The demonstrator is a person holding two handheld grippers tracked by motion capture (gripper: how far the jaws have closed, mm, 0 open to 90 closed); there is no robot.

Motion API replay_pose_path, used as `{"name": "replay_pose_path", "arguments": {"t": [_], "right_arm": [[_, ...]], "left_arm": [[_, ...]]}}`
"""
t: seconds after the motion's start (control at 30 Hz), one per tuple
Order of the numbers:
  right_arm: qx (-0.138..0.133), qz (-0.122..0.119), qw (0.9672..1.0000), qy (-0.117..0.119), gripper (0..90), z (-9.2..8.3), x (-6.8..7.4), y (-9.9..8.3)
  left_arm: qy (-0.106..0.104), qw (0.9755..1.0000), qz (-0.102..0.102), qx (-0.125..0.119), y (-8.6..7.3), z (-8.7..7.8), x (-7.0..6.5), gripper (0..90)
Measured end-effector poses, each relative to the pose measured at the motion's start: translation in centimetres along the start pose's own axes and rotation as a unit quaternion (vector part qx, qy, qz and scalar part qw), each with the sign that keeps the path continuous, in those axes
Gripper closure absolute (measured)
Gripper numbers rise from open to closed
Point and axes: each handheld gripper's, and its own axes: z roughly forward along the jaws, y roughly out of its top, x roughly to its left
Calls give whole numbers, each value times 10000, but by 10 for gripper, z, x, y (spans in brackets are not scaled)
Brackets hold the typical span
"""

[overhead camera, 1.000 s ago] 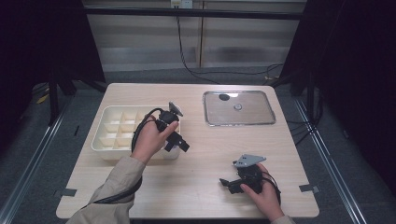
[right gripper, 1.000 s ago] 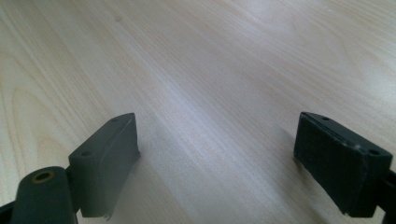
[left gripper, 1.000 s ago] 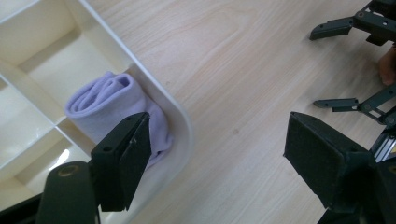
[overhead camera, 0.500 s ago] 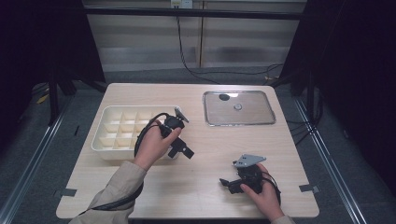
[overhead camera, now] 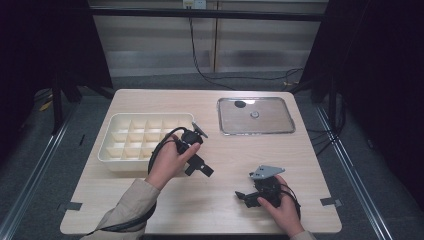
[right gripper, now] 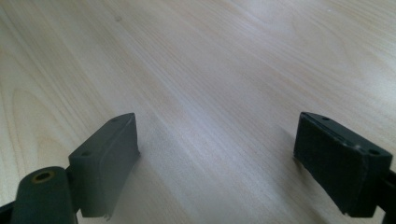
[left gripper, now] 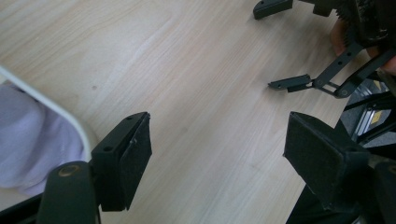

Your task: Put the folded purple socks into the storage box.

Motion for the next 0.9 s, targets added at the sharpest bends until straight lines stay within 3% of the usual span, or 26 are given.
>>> {"name": "replay_pose_path", "arguments": {"t": [0.43, 0.9], "right_arm": [[0, -7, 10000, 1, 132, 0, 0, 0], [-4, -6, 10000, 0, 132, 0, 0, 0]], "left_arm": [[-127, 9998, 92, 127, -8, 17, -4, 227], [-317, 9994, 99, 90, -19, 40, -6, 230]]}}
